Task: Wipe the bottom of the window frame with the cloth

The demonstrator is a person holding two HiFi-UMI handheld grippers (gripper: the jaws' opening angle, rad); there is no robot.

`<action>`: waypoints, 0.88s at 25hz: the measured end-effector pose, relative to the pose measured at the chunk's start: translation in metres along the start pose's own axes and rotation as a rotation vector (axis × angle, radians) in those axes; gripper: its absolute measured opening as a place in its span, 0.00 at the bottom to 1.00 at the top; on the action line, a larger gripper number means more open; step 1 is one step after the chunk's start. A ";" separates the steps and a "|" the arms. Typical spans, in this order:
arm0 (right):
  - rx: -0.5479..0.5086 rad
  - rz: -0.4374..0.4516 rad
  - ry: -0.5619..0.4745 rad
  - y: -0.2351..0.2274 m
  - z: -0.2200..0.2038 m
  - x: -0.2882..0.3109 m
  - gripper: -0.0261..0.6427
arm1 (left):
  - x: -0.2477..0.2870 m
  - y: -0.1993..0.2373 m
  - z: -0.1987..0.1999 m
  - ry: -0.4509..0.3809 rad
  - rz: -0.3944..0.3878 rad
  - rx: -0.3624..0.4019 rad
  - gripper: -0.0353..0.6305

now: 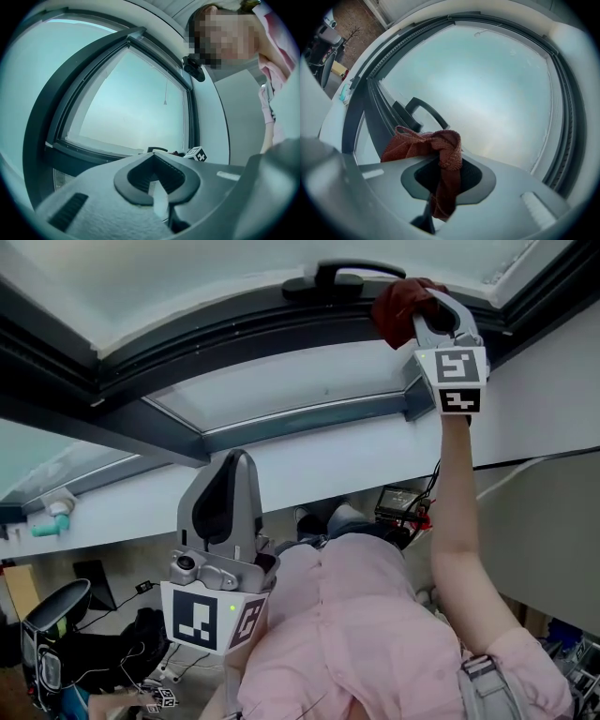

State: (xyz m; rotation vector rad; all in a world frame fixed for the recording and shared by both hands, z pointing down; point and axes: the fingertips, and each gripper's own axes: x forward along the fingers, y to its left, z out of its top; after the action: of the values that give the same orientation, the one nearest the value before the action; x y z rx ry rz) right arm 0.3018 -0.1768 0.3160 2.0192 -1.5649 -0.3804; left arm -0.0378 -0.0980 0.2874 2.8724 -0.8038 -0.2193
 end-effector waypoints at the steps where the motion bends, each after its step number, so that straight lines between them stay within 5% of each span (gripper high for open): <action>1: 0.000 -0.004 0.002 -0.001 0.000 0.000 0.14 | -0.002 0.003 0.002 -0.009 0.005 0.000 0.05; 22: -0.013 -0.030 0.034 -0.023 -0.015 -0.004 0.14 | 0.016 0.003 0.006 -0.026 -0.023 0.000 0.05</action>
State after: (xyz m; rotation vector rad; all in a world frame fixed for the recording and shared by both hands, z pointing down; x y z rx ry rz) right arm 0.3275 -0.1653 0.3146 2.0309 -1.5099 -0.3652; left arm -0.0272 -0.1095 0.2810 2.8854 -0.7753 -0.2602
